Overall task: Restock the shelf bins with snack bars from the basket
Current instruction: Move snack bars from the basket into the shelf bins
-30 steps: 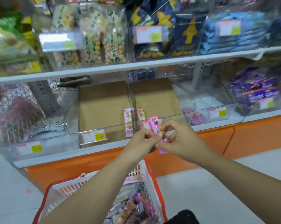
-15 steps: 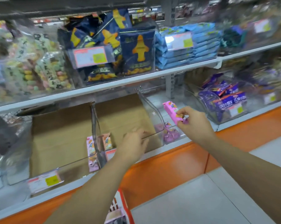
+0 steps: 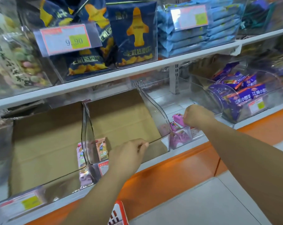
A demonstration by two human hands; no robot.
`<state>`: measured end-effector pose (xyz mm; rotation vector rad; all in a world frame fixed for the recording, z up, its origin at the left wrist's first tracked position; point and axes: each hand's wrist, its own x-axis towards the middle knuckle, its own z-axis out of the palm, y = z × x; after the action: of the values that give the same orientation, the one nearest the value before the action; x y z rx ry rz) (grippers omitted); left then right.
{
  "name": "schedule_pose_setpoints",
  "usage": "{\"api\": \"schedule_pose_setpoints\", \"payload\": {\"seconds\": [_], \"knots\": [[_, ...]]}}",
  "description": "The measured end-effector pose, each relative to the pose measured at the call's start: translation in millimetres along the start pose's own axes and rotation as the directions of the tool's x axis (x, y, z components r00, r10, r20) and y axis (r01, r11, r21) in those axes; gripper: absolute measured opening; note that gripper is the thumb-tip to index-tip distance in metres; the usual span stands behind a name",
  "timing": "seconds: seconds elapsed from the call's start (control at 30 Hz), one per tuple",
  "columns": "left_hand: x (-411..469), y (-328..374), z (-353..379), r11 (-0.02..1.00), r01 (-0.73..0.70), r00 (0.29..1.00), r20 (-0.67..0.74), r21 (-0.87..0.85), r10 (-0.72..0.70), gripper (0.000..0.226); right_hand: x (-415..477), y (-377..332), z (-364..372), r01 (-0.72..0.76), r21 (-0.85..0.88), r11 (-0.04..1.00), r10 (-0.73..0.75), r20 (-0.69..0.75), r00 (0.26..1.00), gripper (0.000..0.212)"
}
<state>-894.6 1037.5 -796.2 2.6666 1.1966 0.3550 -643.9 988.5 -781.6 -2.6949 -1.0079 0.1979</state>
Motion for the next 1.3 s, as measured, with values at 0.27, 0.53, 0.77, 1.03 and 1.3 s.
{"api": "schedule_pose_setpoints", "payload": {"seconds": [0.27,0.53,0.77,1.03,1.3], "knots": [[-4.2,-0.2,6.2,0.994,-0.036,0.994,-0.098,0.106,0.047,0.033,13.3,-8.3,-4.7,0.087,-0.106,0.99,-0.047,0.333,0.942,0.026],[-6.6,-2.9,8.3,0.985,-0.091,0.989,-0.106,0.147,0.108,0.034,-10.2,-5.3,-11.3,0.172,-0.072,0.983,-0.148,0.259,0.954,0.023],[-50.4,-27.0,-4.8,0.907,-0.361,0.923,-0.223,-0.216,0.314,0.031,-117.7,-10.0,2.9,0.565,0.156,0.81,-0.456,-0.436,0.776,0.013],[-164.0,-118.8,-11.6,0.965,-0.126,0.989,-0.099,-0.231,0.105,0.024,-218.5,-54.0,89.7,0.644,0.368,0.67,-0.648,-0.134,0.75,0.015],[-234.5,-208.9,34.0,0.941,0.189,0.982,0.062,-0.282,-0.178,0.024,-258.3,-96.5,166.9,0.601,0.387,0.699,-0.703,0.22,0.676,0.018]]}}
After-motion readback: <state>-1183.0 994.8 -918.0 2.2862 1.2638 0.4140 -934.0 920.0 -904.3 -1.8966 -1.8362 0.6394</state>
